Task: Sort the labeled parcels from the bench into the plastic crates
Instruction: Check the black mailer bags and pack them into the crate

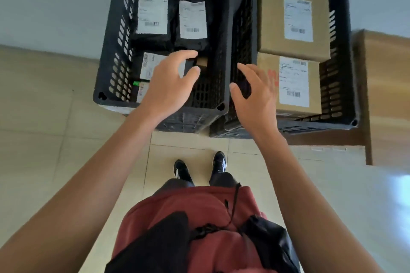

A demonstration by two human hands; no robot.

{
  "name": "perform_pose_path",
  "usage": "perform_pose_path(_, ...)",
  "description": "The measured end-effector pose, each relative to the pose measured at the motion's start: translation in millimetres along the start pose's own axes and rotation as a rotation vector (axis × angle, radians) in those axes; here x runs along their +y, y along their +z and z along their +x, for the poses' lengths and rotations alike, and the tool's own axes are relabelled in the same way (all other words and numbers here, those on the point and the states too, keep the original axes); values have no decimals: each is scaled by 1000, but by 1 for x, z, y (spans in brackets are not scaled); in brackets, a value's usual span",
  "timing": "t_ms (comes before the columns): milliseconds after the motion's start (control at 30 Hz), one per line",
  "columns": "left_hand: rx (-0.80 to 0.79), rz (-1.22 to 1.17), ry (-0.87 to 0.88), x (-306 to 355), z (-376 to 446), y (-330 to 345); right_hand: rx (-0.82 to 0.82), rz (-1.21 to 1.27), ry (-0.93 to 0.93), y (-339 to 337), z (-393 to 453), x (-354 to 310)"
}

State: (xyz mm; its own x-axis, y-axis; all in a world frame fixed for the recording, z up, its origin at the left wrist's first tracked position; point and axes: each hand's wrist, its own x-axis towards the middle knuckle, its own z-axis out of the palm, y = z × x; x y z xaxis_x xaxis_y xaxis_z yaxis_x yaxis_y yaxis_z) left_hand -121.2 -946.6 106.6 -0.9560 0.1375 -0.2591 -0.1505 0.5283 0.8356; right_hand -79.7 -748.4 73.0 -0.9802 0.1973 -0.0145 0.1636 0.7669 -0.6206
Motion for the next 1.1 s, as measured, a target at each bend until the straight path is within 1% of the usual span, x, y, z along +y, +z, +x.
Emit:
perform_pose_path(67,-67,13,64,12,8,12,62,13,40,-16,-8,11)
perform_pose_path(200,-216,31,127,39,19,49,220,17,82,-50,-29,42)
perform_pose_path(333,-301,74,229,75,13,93,290,32,187,-89,-52,73)
perform_pose_path(433,-336,123,327,105,4,129,338,76,226,-124,-72,99)
perform_pose_path(633,-381,112,487,173,-28,217,427,130,316,-210,-126,160)
perform_pose_path(700,-425,118,528,199,-44,252,467,150,354,-240,-145,185)
perform_pose_path(767,-477,105,557,223,-59,286,530,141,370,-267,-163,212)
perform_pose_path(933,-513,133,706,292,-89,367,638,73,401,-335,-199,279)
perform_pose_path(1000,-542,120,736,311,-102,396,655,51,428,-357,-212,301)
perform_pose_path(1100,-607,77,735,328,-122,438,681,53,466,-384,-230,326)
